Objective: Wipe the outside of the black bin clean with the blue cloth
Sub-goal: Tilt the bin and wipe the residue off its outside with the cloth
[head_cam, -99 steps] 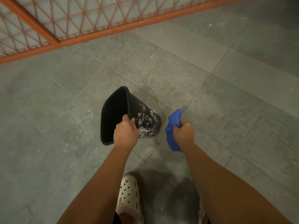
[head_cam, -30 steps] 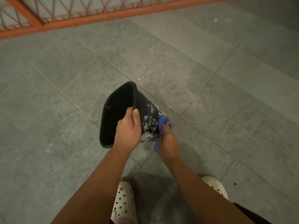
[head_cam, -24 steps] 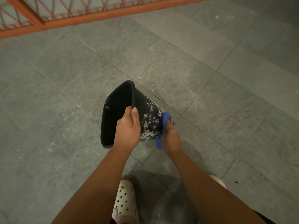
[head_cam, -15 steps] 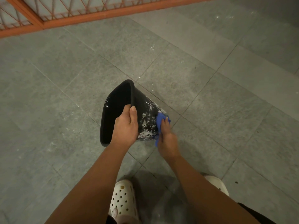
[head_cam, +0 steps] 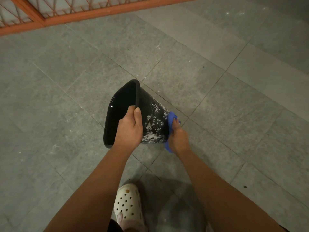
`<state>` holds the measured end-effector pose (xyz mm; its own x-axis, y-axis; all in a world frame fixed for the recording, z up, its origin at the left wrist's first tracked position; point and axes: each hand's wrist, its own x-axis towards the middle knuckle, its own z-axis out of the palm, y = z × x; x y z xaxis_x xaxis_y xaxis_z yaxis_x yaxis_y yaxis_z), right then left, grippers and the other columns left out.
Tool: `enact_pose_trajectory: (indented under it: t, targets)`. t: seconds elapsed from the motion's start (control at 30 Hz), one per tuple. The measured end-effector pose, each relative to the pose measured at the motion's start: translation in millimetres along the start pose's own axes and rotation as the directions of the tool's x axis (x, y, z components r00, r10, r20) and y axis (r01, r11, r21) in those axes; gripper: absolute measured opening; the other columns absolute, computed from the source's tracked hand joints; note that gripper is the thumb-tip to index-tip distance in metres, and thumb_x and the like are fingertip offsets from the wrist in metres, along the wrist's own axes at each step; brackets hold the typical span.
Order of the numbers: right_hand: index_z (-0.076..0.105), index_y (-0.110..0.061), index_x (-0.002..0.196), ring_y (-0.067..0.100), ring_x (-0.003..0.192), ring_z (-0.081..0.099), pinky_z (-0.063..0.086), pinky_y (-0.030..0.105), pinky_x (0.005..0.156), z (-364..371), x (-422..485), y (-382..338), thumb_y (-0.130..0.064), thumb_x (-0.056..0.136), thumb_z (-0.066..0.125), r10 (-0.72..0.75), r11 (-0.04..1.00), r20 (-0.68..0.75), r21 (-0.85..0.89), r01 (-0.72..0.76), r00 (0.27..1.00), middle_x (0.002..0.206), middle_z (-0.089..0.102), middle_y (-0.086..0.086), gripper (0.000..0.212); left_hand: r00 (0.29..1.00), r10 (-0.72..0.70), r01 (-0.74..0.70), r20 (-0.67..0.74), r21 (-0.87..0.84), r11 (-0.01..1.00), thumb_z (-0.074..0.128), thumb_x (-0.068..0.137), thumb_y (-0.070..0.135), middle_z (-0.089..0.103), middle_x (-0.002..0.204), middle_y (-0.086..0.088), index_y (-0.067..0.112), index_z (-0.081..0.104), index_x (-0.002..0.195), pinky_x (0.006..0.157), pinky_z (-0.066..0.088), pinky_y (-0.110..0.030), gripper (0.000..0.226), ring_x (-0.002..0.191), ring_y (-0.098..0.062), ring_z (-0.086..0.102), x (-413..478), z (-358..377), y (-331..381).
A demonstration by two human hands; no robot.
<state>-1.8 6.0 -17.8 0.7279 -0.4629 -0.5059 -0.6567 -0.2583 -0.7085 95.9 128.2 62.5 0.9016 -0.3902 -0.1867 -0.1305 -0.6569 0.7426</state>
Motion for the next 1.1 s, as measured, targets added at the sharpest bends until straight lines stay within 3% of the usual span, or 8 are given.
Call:
enact_pose_trajectory:
  t: [0.2, 0.33, 0.43, 0.53, 0.67, 0.83, 1.03, 1.1]
  targets:
    - [0.024, -0.008, 0.144, 0.041, 0.118, 0.05, 0.041, 0.047, 0.099, 13.0, -21.1, -5.7, 0.005, 0.088, 0.039, 0.017, 0.999, -0.006, -0.047, -0.017, 1.0, 0.141, 0.041, 0.023, 0.059, 0.999, -0.008, 0.008, -0.031, 0.0, 1.0, 0.029, 0.102, 0.034, 0.051, 0.063, 0.005, 0.017, 0.05, 0.099, 0.049, 0.039, -0.006, 0.027, 0.055, 0.009, 0.053, 3.4, 0.6, 1.7]
    - [0.021, -0.005, 0.144, 0.035, 0.136, 0.031, 0.033, 0.046, 0.109, 16.4, -21.4, -8.4, 0.01, 0.088, 0.041, -0.228, 0.973, -0.052, -0.045, 0.225, 0.972, 0.152, 0.022, 0.016, 0.062, 0.999, -0.028, 0.027, -0.029, -0.022, 0.999, 0.029, 0.102, 0.034, 0.055, 0.069, 0.001, 0.015, 0.051, 0.101, 0.052, 0.041, -0.006, 0.028, 0.061, 0.01, 0.055, 4.5, -1.6, -1.1]
    - [0.016, -0.005, 0.144, 0.027, 0.143, 0.012, 0.018, 0.04, 0.117, 8.4, -7.3, -1.0, 0.006, 0.092, 0.039, -0.199, 0.98, 0.003, -0.019, 0.199, 0.98, 0.155, 0.014, 0.012, 0.059, 0.999, -0.015, 0.014, -0.051, -0.023, 1.0, 0.029, 0.102, 0.032, 0.05, 0.062, 0.004, 0.016, 0.051, 0.099, 0.048, 0.039, -0.007, 0.027, 0.054, 0.007, 0.053, 2.7, -1.9, -2.6]
    - [0.016, -0.006, 0.145, 0.03, 0.14, 0.022, 0.024, 0.042, 0.115, 10.3, -10.7, 2.2, 0.004, 0.091, 0.038, -0.111, 0.993, 0.009, -0.034, 0.112, 0.994, 0.154, 0.018, 0.014, 0.06, 0.999, -0.003, 0.003, -0.047, 0.012, 1.0, 0.028, 0.102, 0.036, 0.048, 0.057, 0.006, 0.019, 0.05, 0.097, 0.045, 0.038, -0.008, 0.028, 0.05, 0.006, 0.053, 2.1, 0.0, -0.9]
    - [0.025, -0.001, 0.142, 0.032, 0.139, 0.025, 0.029, 0.043, 0.113, 23.0, -29.9, 0.2, 0.01, 0.087, 0.043, -0.248, 0.966, -0.071, -0.094, 0.241, 0.966, 0.151, 0.024, 0.018, 0.059, 0.999, -0.02, 0.02, -0.043, 0.003, 1.0, 0.027, 0.101, 0.038, 0.054, 0.064, -0.001, 0.021, 0.051, 0.097, 0.049, 0.041, -0.008, 0.029, 0.055, 0.005, 0.053, 5.6, -0.9, -1.7]
    - [0.029, -0.009, 0.141, 0.018, 0.143, 0.013, 0.015, 0.032, 0.116, 14.6, -17.7, 0.5, -0.022, 0.098, 0.041, -0.272, 0.961, -0.05, 0.044, 0.274, 0.961, 0.153, 0.02, 0.006, 0.047, 0.998, -0.046, 0.045, -0.037, -0.026, 0.999, 0.028, 0.102, 0.037, 0.059, 0.072, -0.006, 0.021, 0.051, 0.097, 0.053, 0.044, -0.008, 0.029, 0.057, 0.004, 0.054, 5.6, -2.3, -1.4]
    - [0.036, -0.011, 0.139, 0.022, 0.137, 0.032, 0.027, 0.027, 0.111, 21.9, -27.5, -3.0, -0.024, 0.098, 0.042, -0.135, 0.976, -0.18, 0.148, 0.162, 0.974, 0.148, 0.033, 0.007, 0.043, 1.0, 0.002, -0.002, 0.0, 0.051, 0.999, 0.026, 0.101, 0.039, 0.047, 0.058, 0.01, 0.019, 0.05, 0.098, 0.045, 0.038, -0.01, 0.031, 0.05, 0.007, 0.053, 2.9, 3.0, 6.9]
    - [0.039, -0.012, 0.137, 0.031, 0.126, 0.047, 0.04, 0.037, 0.105, 24.4, -31.7, -4.9, -0.019, 0.097, 0.043, -0.177, 0.968, -0.229, 0.138, 0.212, 0.957, 0.14, 0.047, 0.012, 0.041, 1.0, 0.006, -0.006, 0.016, 0.039, 0.999, 0.027, 0.101, 0.037, 0.046, 0.056, 0.008, 0.018, 0.05, 0.098, 0.044, 0.039, -0.012, 0.03, 0.046, 0.004, 0.051, 2.2, 2.8, 7.4]
